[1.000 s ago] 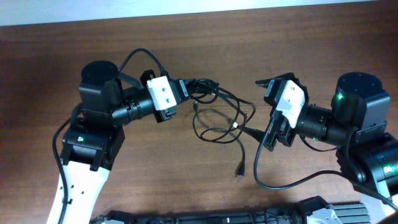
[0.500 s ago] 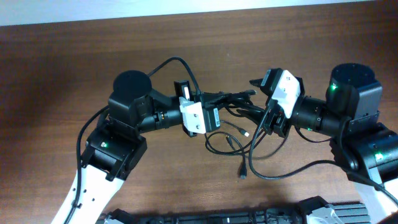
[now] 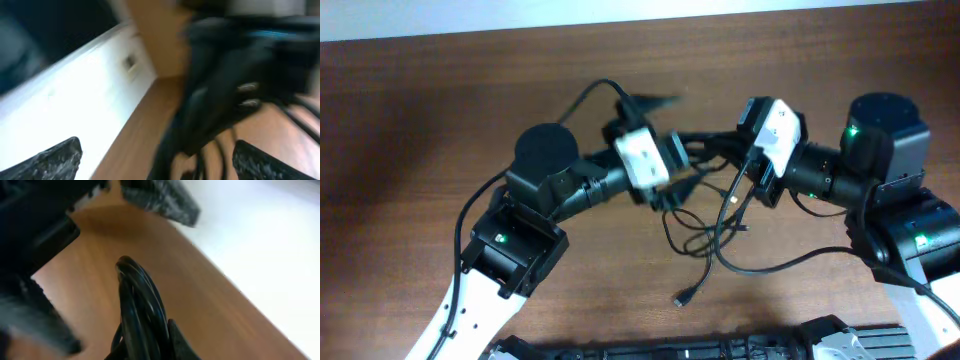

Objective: Untangle cables

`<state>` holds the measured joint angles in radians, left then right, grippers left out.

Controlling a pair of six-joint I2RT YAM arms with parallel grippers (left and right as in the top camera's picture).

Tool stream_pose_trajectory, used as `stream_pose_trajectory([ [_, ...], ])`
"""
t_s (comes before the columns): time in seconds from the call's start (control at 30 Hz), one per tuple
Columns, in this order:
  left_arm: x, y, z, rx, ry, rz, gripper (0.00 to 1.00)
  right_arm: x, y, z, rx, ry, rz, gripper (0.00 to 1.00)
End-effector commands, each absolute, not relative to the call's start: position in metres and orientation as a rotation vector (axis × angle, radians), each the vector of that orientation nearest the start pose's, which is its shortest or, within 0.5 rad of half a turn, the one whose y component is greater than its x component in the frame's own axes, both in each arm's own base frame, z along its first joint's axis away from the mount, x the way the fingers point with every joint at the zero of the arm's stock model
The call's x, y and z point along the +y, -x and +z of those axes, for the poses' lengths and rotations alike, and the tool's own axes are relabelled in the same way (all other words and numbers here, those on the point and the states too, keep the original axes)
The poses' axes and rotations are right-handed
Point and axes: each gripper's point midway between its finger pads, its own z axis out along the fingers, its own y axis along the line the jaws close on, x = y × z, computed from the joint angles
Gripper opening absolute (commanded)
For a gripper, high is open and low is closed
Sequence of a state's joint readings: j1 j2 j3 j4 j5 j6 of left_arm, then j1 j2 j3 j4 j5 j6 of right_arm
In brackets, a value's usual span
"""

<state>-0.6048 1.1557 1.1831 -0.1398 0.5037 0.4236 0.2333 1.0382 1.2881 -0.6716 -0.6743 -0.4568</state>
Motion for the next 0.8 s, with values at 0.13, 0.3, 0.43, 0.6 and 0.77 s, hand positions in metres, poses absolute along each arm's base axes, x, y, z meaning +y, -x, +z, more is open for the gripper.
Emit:
stream_pose_trajectory([
  [0.13, -0.227, -0.309, 0.417, 1.677, -0.232, -0.808, 0.99, 0.152, -0.302, 0.419, 1.628, 0.675, 0.479, 0.04],
  [0.3, -0.236, -0.303, 0.422, 1.728, -0.006, -1.106, 0.99, 0.16, -0.298, 0.441, 1.522, 0.701, 0.514, 0.04],
  [0.43, -0.247, -0.292, 0.433, 1.696, -0.088, -1.189, 1.0, 0.173, -0.285, 0.454, 1.433, 0.779, 0.587, 0.04],
  [0.6, -0.255, -0.283, 0.438, 1.681, -0.149, -1.243, 0.87, 0.178, -0.278, 0.468, 1.358, 0.808, 0.618, 0.04],
  [0.77, -0.261, -0.275, 0.44, 1.678, -0.202, -1.287, 0.65, 0.179, -0.277, 0.484, 1.318, 0.763, 0.662, 0.04],
])
